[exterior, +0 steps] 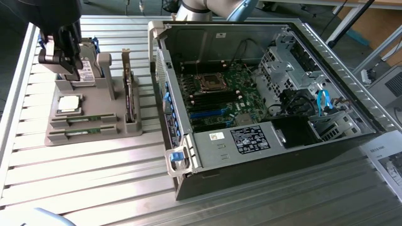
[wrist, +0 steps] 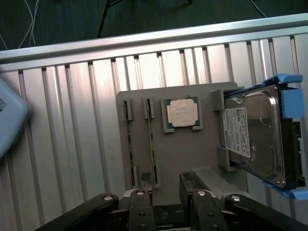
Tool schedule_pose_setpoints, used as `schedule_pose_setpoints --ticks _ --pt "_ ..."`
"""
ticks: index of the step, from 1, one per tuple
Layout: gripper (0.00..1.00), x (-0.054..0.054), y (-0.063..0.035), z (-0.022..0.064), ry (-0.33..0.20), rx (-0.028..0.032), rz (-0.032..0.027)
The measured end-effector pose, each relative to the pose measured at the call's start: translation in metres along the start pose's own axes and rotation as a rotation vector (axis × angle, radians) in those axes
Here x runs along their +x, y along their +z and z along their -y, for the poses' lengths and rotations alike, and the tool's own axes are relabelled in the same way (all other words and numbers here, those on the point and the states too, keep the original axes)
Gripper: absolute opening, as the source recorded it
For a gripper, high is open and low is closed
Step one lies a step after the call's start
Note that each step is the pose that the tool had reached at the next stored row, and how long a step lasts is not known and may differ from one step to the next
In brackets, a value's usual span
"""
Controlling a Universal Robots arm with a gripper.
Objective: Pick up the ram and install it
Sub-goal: 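Pick up the ram and move it above insertion slot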
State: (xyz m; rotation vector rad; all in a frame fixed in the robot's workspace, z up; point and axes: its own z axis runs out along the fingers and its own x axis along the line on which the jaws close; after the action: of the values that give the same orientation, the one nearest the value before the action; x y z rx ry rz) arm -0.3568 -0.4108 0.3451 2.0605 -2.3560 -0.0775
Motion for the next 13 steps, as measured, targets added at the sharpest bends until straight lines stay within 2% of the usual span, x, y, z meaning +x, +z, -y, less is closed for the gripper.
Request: schedule_pose_setpoints --ticks 13 --pt "0.36 0.000 0.0157 0.0007 0.000 0.0000 0.0000"
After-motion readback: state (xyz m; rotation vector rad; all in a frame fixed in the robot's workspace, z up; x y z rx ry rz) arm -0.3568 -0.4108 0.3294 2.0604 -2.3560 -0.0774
